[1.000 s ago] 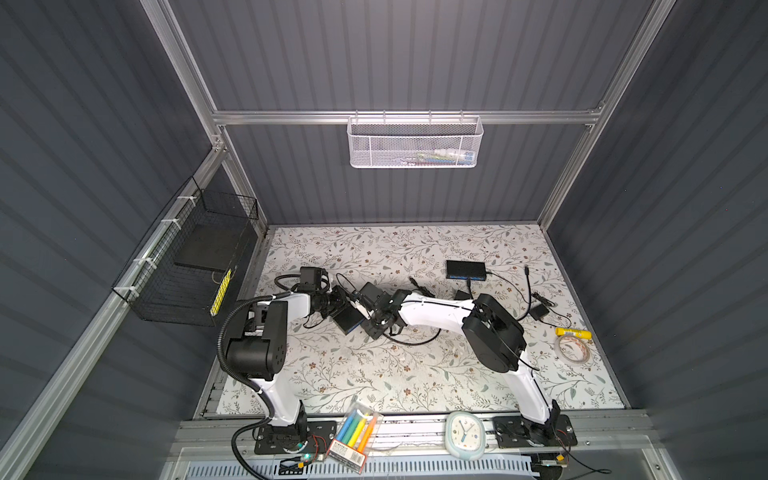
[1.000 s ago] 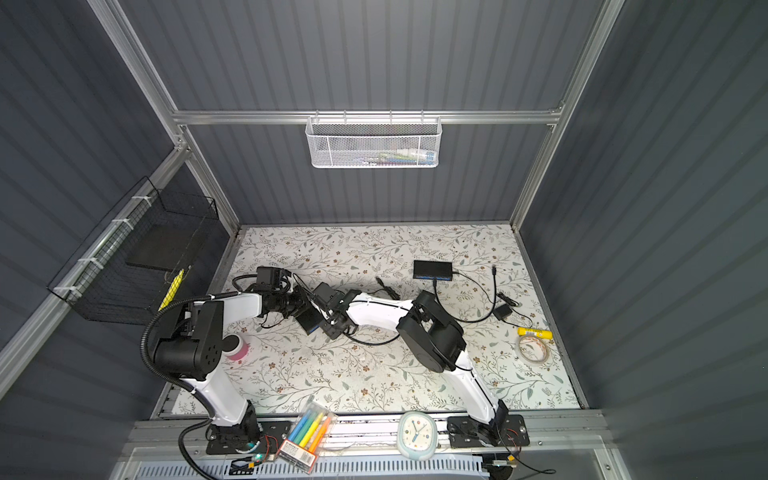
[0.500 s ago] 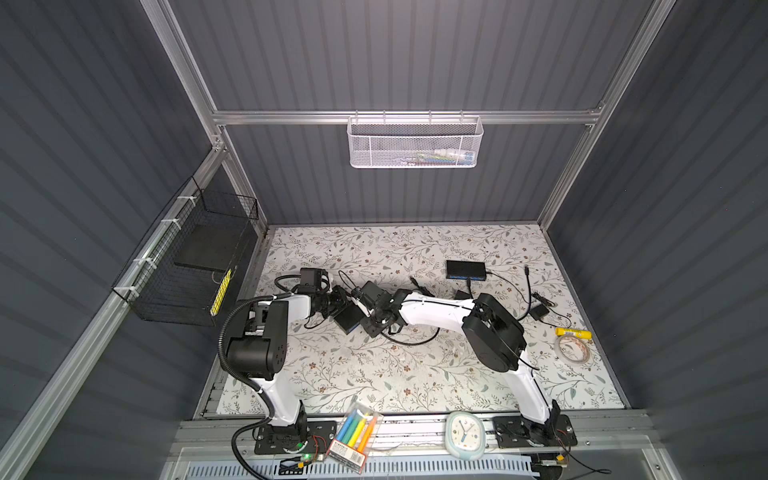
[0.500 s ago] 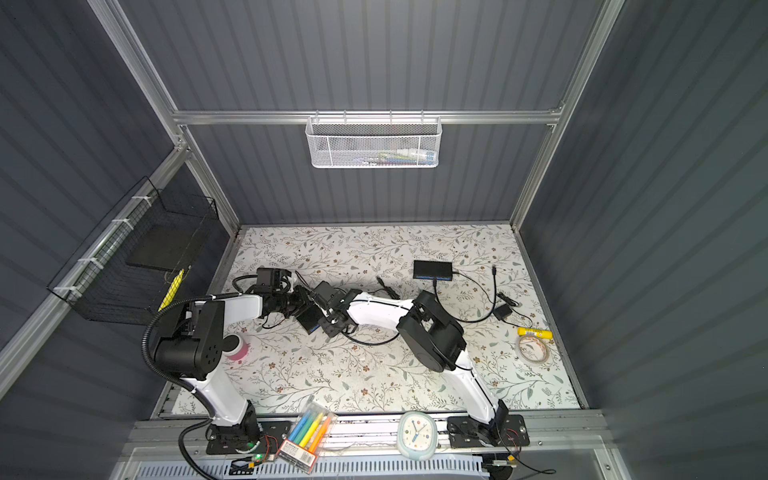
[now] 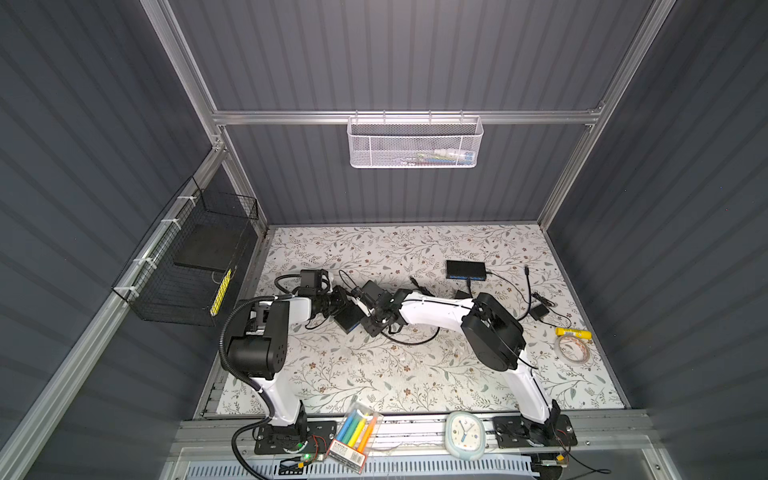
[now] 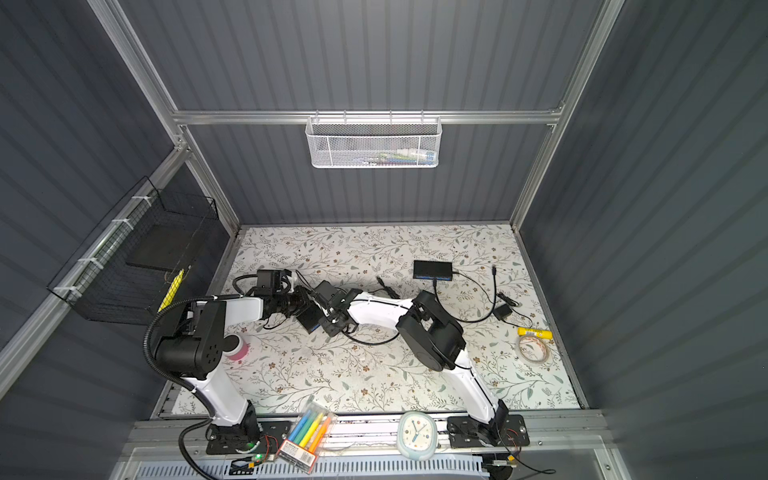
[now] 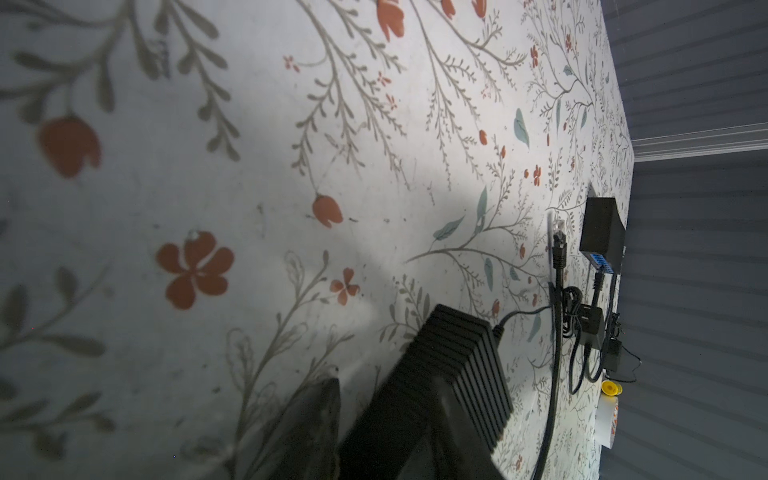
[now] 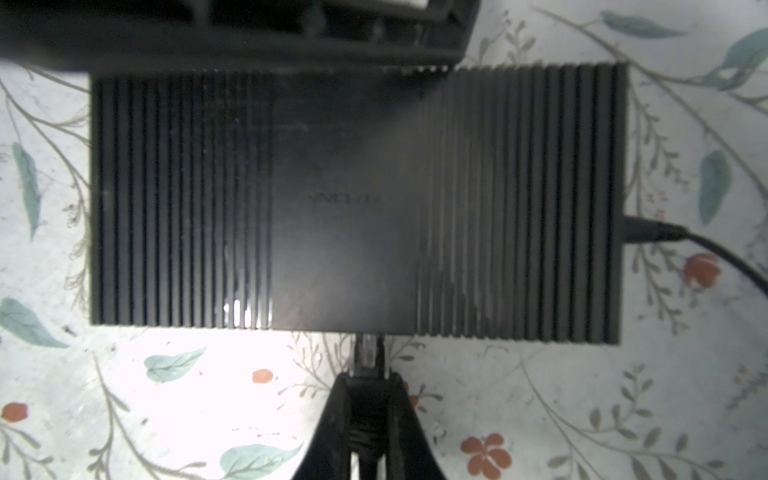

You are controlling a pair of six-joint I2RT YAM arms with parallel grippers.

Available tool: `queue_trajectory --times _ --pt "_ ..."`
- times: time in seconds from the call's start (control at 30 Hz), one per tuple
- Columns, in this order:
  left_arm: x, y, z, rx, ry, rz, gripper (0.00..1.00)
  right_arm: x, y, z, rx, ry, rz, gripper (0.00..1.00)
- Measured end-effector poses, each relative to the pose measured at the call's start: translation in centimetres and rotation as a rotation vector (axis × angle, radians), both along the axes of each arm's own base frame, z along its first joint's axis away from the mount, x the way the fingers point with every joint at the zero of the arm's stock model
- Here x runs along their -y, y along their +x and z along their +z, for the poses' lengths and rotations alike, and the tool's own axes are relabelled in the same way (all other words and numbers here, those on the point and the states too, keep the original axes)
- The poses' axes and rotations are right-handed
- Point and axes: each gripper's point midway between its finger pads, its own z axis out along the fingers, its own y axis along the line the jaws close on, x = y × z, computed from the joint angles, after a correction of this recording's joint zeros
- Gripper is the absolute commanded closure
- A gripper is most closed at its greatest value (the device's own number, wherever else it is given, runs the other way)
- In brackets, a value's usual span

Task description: Insert the plug into the switch port

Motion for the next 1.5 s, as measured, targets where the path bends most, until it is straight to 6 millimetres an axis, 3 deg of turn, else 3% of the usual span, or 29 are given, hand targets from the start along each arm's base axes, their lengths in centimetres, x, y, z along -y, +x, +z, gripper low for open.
queue_trajectory --times 0.73,1.5 --pt "1.6 2.6 -0.2 0.122 -0.026 -0.014 0.66 0.3 1.8 0.0 0.016 -0.026 0.044 1.00" --pt "1.6 2.9 -0.3 0.173 -0.044 0.007 0.69 0.2 2.7 0.0 -0.030 -0.024 0.065 0.96"
